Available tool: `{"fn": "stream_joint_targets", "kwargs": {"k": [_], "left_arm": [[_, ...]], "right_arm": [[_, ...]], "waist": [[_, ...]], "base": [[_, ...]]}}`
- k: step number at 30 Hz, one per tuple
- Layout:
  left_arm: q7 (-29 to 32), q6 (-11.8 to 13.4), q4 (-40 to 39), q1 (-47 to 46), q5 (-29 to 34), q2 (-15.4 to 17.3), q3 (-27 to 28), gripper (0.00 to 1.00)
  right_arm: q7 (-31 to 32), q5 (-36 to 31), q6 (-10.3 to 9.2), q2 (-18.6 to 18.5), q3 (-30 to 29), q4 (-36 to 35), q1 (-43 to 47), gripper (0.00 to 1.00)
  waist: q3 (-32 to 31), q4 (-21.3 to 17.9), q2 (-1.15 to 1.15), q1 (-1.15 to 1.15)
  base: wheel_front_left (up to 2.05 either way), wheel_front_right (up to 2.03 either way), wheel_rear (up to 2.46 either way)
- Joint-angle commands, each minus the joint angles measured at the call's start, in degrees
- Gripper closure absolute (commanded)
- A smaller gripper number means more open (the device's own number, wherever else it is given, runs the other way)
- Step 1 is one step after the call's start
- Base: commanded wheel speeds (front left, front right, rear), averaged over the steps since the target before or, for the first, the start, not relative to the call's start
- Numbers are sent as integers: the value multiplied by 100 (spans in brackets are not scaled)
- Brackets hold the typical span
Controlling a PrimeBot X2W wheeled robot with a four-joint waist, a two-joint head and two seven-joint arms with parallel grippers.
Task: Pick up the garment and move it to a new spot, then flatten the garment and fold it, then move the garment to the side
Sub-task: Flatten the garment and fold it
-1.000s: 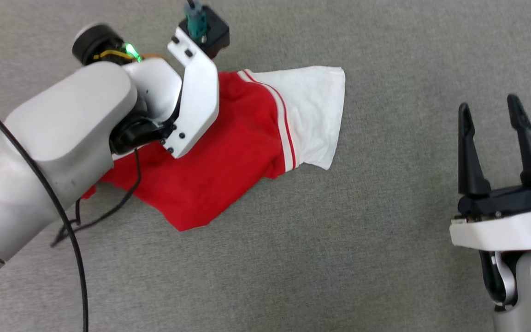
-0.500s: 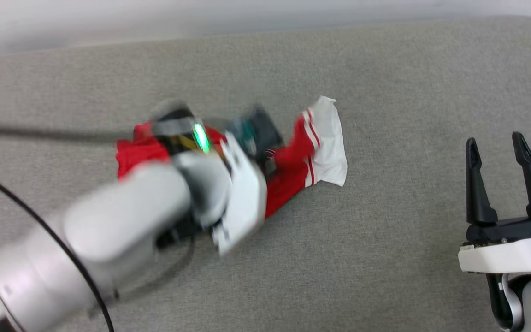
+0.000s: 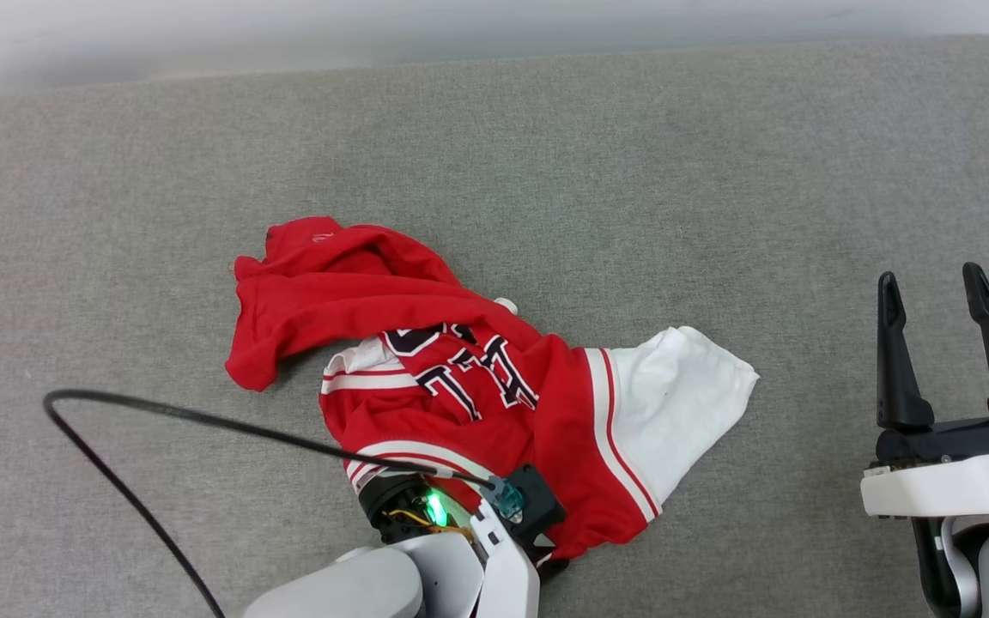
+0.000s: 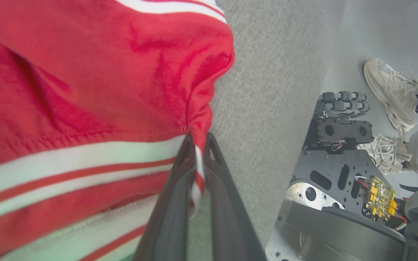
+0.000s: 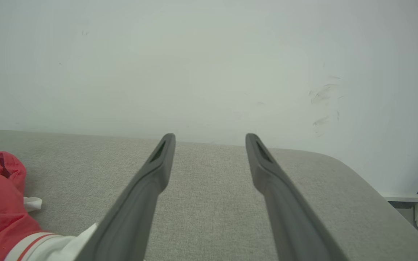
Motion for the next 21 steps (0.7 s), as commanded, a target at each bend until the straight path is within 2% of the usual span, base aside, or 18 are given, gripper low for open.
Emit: {"fn": "stream_joint_targets", "kwargs": {"k": [1,3,4,5,8,12,16,21], "left_arm": [[-15,-54,180,111,72,-91,-10,100],[-142,-76,321,116,120,-199,-14,100],[-243,-80,354,83,154,-243,9,55],[-350,-70,376,37,204,-266,37,0],[-772,72,279,-62,363,-272,197,0],[-1359,464,-141,-36,550,-181,502,0],[-1960,1086,-631,132,772,86,911,0],[-2905,2074,-965,492,1037,462,1566,0]], "right_arm": [[-13,4,-2,-31,11,23,-52,0],[-13,-14,-2,-53,28,52,-75,0],[-13,-29,-2,-72,34,56,-85,0],[-13,-37,-2,-92,42,55,-95,0],[-12,-47,-2,-176,84,15,-129,0],[-13,-66,-2,-363,121,-49,-232,0],[-12,-163,-2,-725,352,12,-370,0],[124,-186,-2,-1380,888,396,-605,0]], "waist": [[8,-14,0,1],[-28,-18,0,1],[-58,-15,0,1],[-96,-8,0,1],[-237,14,0,1],[-425,83,0,1],[-561,167,0,1],[-644,277,0,1]], "base": [[0,0,0],[0,0,0],[0,0,0],[0,0,0],[0,0,0],[0,0,0],[0,0,0],[0,0,0]]}}
